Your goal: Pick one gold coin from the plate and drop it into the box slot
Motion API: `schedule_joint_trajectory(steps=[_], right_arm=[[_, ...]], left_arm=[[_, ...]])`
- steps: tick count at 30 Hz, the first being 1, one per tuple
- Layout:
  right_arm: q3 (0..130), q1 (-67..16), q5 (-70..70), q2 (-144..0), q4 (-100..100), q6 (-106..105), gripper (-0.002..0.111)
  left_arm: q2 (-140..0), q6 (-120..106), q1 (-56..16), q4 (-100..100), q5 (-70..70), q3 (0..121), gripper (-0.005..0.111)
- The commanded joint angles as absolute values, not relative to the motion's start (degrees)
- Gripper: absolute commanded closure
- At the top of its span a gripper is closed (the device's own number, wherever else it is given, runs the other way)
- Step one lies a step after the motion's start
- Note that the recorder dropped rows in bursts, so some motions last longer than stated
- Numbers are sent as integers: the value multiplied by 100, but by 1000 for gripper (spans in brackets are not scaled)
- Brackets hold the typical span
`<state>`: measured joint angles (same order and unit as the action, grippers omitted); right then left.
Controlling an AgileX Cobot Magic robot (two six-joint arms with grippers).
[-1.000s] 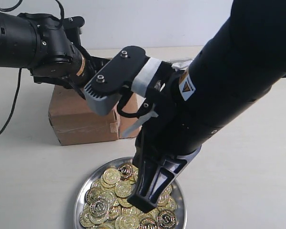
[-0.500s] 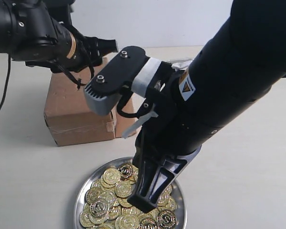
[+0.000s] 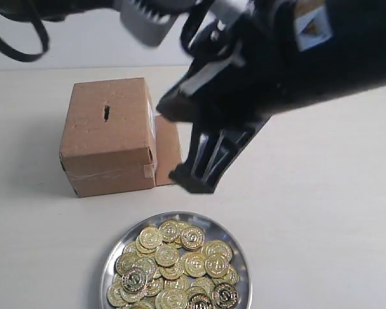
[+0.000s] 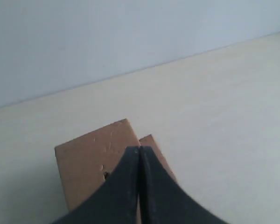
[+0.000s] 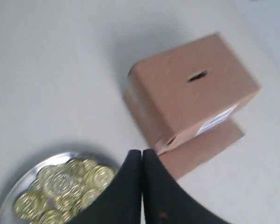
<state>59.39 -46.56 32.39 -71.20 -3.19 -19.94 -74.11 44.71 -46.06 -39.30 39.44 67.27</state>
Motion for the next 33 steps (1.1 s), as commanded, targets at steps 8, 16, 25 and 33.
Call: schedule_joint_trajectory(steps=[8, 16, 25, 33], right_arm=[[5910, -4667, 2899, -5345, 0, -1761, 108], [5910, -4667, 2899, -4755, 0, -1761, 108], [5910, -4099, 2983, -4042, -830, -1776, 108], [5910, -938, 2983, -2613, -1600, -1776, 108]], left_arm=[[-4942, 4216, -4976, -3407, 4313, 6746, 106], [-4126, 4216, -4976, -3407, 4324, 6746, 106], [-3339, 4216, -3893, -3260, 4464, 6746, 106], [-1978, 4216, -1146, -3274, 4488, 6746, 106]])
